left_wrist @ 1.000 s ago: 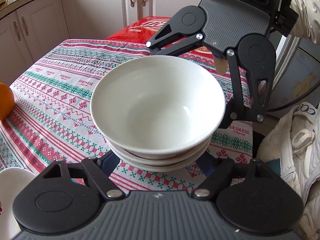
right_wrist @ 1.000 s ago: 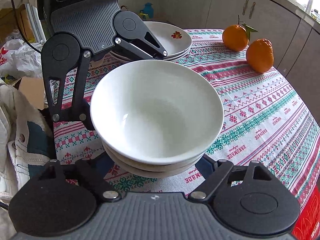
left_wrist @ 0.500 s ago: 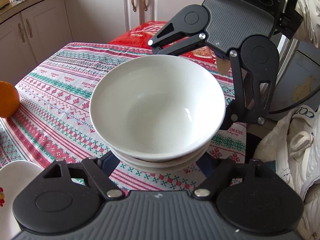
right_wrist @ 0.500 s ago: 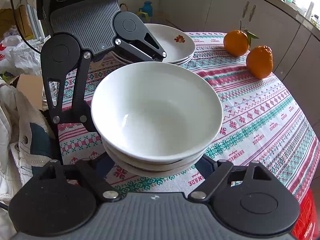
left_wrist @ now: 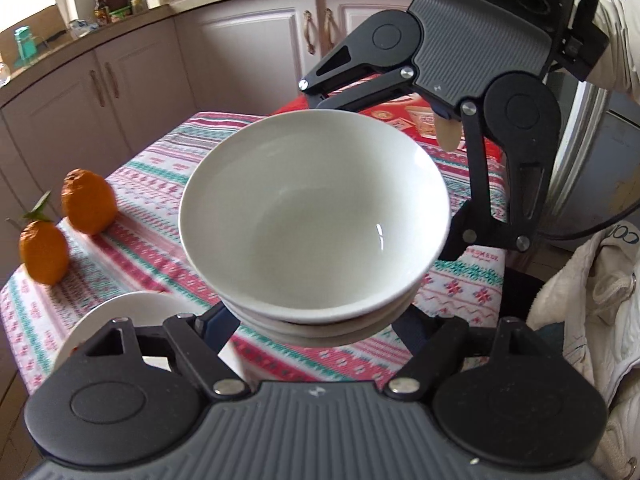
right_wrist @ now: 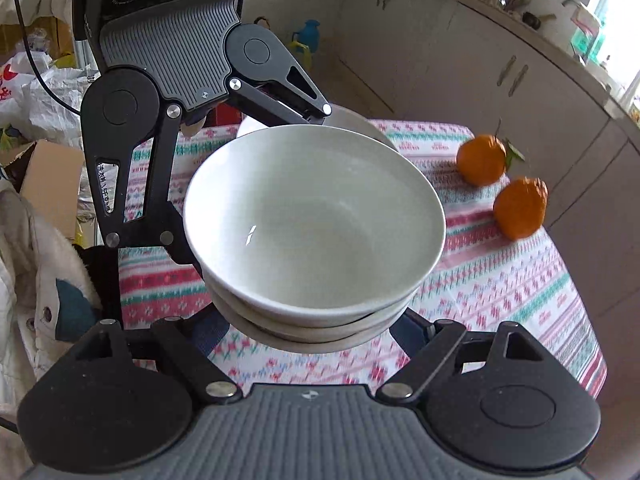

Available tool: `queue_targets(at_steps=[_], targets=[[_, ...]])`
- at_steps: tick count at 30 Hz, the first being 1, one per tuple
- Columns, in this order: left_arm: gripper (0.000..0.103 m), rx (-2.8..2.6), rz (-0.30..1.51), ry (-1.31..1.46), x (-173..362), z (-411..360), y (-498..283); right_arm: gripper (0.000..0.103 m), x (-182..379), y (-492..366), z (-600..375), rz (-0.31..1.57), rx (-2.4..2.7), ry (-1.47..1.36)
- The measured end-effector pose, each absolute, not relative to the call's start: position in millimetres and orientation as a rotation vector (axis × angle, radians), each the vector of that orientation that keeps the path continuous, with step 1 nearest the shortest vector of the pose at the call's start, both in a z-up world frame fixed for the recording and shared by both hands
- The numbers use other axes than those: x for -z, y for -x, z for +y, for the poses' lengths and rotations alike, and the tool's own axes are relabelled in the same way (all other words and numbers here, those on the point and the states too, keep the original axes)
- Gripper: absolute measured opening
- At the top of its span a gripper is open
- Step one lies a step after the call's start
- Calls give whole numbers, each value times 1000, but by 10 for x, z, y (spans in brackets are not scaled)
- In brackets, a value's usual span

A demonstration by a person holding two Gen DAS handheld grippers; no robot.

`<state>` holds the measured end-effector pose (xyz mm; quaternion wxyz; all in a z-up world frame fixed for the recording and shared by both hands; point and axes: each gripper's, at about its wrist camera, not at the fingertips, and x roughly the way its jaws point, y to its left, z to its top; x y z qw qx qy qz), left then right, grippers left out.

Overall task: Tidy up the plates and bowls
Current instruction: 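Lift the bowl stack with both tools and lower it onto the plate stack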

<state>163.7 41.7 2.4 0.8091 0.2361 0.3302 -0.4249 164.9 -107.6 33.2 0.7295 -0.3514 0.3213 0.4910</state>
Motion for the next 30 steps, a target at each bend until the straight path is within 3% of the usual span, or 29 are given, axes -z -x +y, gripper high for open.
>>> queue_targets(at_steps=[12, 30], targets=[[82, 736, 723, -504, -82, 1108, -1858, 89, -300, -2056, -221, 624, -1179, 845], [82, 717, 804, -457, 161, 1482, -2214, 89, 44, -2570, 169, 715, -1239, 760]])
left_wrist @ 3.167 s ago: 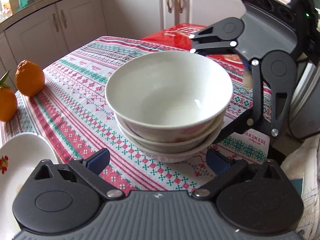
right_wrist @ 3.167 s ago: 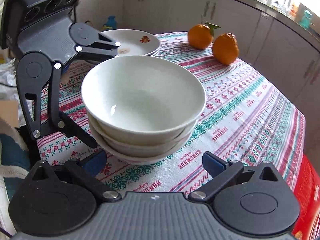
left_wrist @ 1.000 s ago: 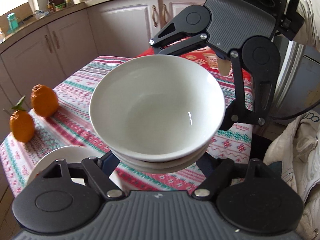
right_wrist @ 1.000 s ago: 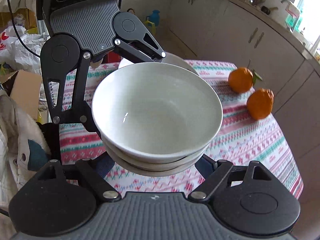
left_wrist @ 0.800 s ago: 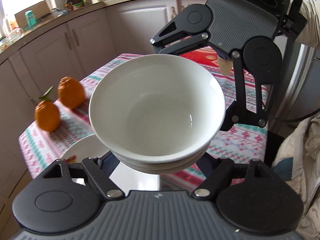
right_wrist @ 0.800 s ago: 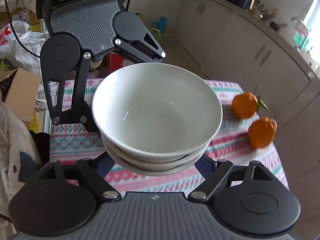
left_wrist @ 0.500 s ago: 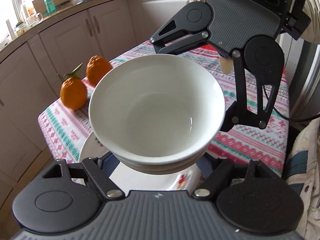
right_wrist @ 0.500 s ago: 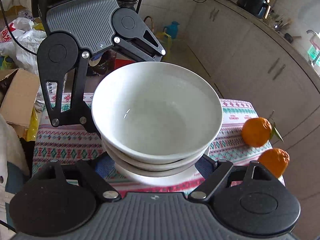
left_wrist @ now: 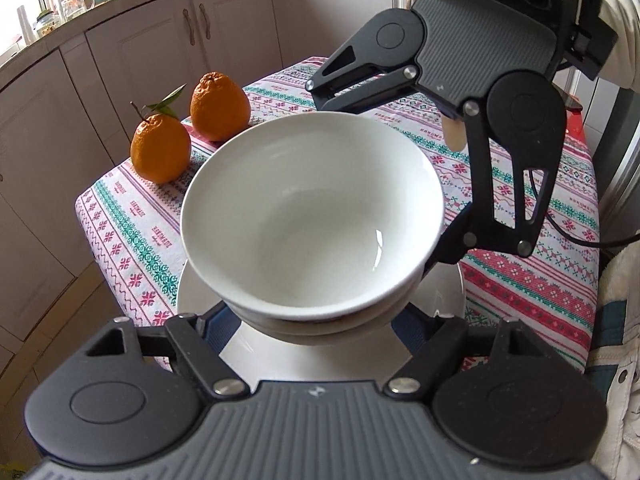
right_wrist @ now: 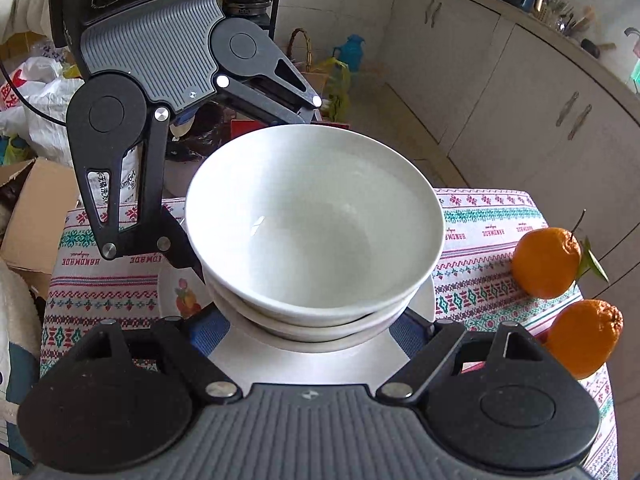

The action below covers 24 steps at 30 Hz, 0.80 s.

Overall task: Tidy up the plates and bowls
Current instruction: 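Lift the bowl stack with both tools and lower it onto the plate stack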

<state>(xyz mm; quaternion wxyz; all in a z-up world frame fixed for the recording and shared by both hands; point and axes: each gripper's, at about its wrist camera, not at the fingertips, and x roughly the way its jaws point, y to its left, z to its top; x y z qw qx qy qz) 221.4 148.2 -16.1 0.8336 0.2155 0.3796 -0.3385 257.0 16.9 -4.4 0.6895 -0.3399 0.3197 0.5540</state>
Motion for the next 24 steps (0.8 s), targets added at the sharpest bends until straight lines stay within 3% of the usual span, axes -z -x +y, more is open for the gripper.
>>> queue_targets(at_steps=[12, 15, 20, 24], targets=[[83, 713, 803, -448, 181, 1495, -2216, 89, 109, -2631, 144, 748, -1246, 712], [92, 696, 797, -434, 182, 1499, -2202, 89, 141, -2666, 141, 766, -1234, 696], [95, 648, 770, -425, 171, 1518, -2150, 98, 96, -2574, 99, 725, -1211, 700], [95, 594, 732, -425, 153, 1527, -1970, 99, -24, -2432, 0, 692, -1164, 677]])
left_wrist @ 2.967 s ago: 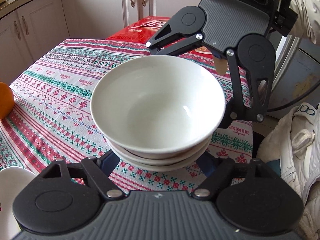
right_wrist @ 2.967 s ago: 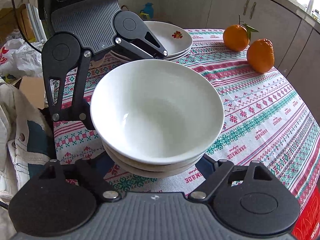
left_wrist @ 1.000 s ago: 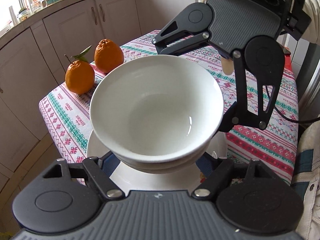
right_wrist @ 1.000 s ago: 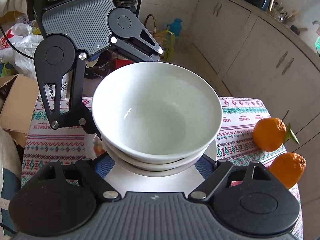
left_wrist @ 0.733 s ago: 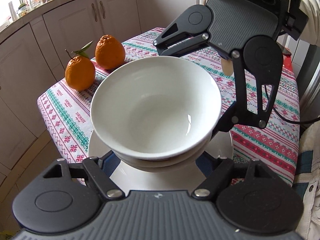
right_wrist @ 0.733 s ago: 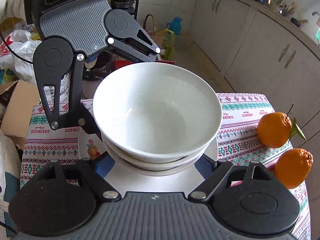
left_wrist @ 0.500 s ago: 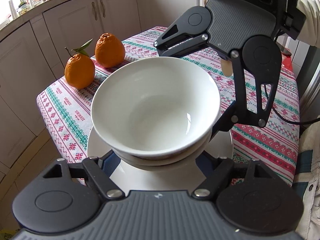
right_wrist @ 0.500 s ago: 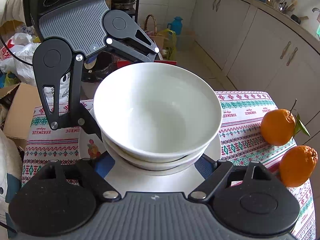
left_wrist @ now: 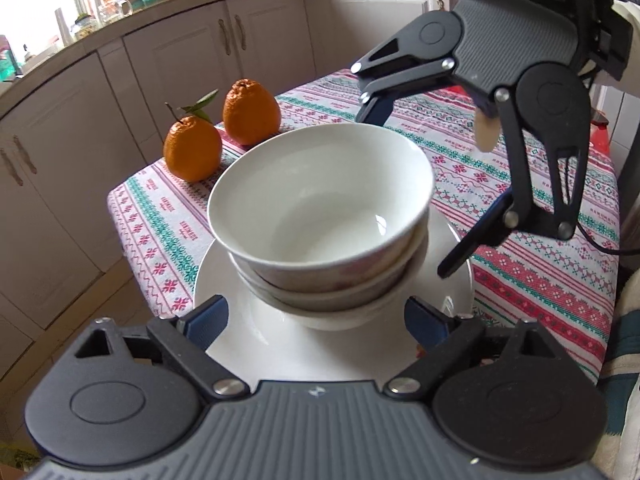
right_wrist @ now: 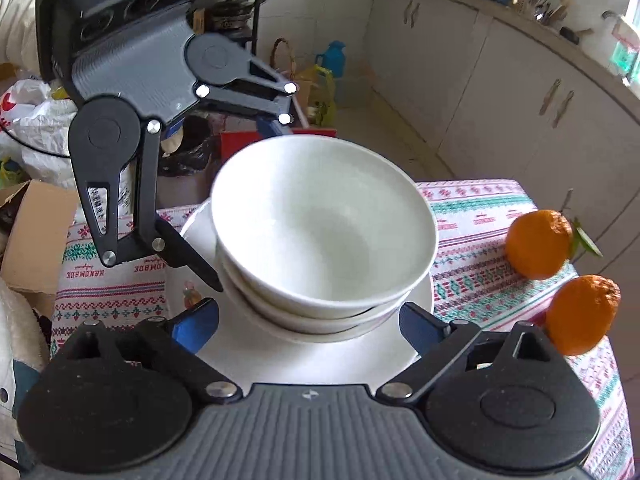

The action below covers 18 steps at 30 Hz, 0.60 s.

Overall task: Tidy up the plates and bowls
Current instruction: 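Open both tools and withdraw them from the stacked dishes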

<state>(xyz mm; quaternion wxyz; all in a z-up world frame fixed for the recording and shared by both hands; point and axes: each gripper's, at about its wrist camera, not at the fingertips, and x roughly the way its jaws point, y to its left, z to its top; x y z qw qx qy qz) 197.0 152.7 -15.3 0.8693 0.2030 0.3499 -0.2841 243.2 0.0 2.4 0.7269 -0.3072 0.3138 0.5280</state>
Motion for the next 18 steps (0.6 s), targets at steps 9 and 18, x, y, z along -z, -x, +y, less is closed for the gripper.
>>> queue_targets(at_steps=[9, 18], targets=[[102, 351, 547, -323, -51, 1411, -1235, 103, -252, -1867, -351, 671, -821, 553], [102, 89, 560, 78, -112, 1058, -741, 103, -191, -1238, -884, 673, -335, 221]])
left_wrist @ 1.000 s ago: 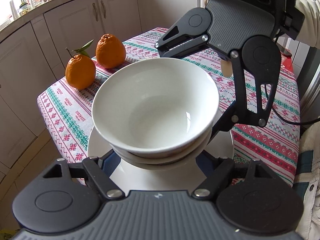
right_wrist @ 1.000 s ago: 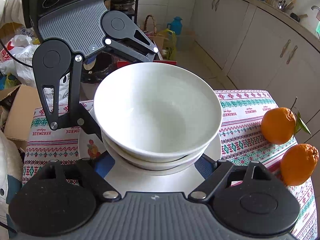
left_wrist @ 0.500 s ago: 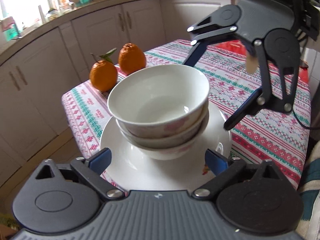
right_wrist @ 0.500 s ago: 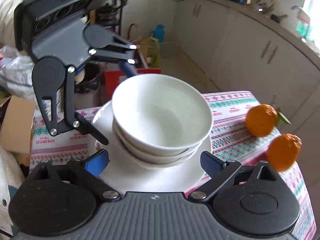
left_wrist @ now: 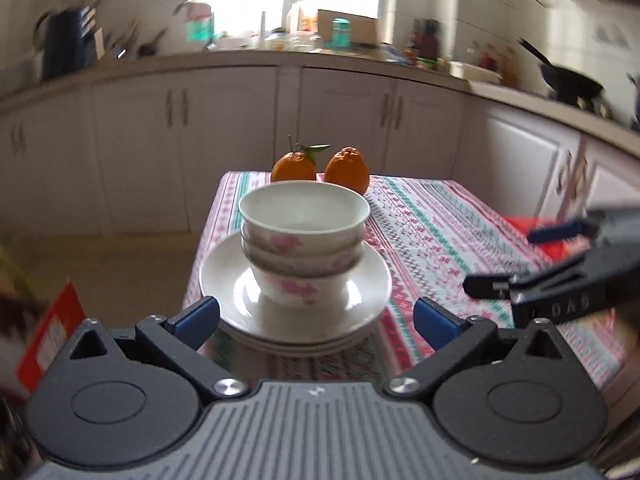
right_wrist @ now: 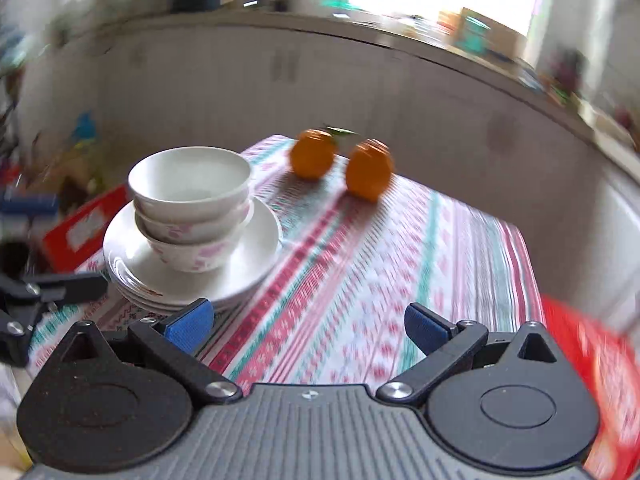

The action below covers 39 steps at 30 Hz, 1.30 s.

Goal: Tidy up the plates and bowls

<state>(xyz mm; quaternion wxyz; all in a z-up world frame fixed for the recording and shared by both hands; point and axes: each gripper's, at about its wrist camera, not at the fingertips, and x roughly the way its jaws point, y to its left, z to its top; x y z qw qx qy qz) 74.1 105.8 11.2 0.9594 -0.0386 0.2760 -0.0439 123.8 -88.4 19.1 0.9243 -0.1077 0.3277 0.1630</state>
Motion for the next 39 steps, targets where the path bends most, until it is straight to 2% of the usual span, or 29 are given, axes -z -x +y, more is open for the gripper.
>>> queue_targets(at_steps=[3, 12, 39], targets=[[102, 11, 580, 91, -97, 901, -715, 103, -178, -1019, -980, 669, -294, 179], [102, -70, 494, 23, -344, 636, -269, 103, -378, -753, -1070, 612, -282, 159], [102, -116, 507, 47, -401, 682, -278, 103, -447, -695, -989, 584, -251, 163]])
